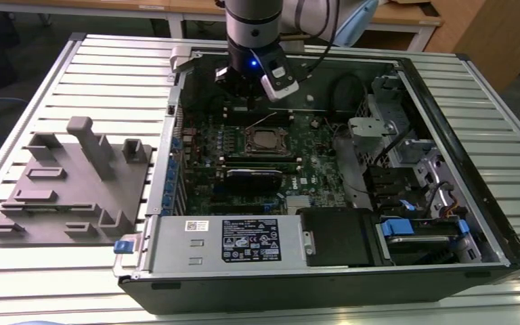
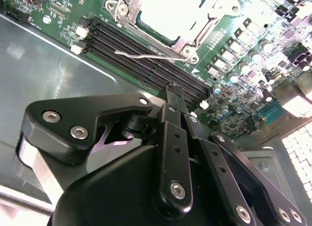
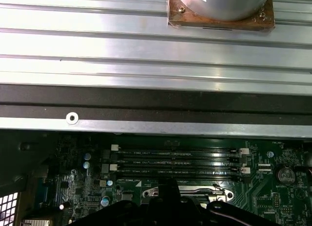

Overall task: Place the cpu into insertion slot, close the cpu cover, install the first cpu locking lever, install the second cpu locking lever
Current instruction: 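Install the first cpu locking lever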

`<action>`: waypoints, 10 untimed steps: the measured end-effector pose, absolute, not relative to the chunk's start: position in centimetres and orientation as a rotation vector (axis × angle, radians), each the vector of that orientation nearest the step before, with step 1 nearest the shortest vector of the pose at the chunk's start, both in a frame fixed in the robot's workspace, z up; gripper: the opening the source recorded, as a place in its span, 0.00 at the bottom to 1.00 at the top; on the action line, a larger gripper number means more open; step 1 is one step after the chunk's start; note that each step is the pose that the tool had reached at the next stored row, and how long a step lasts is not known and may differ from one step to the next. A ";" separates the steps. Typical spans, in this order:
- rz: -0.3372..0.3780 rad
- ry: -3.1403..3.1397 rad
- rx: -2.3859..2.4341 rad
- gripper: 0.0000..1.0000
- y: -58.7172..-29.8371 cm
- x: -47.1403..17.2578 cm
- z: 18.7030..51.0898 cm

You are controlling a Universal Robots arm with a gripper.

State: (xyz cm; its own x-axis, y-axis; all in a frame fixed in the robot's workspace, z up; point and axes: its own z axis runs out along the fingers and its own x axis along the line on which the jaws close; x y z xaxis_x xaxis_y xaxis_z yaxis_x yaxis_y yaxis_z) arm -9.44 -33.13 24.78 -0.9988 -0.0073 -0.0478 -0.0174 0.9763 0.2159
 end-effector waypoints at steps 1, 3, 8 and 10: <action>0.337 3.076 -0.019 0.10 -33.1 -9.4 24.8; 0.337 3.076 -0.019 0.10 -33.1 -9.4 24.8; 0.336 3.077 -0.019 0.10 -33.1 -9.4 24.6; 0.337 3.077 -0.019 0.10 -33.1 -9.4 24.6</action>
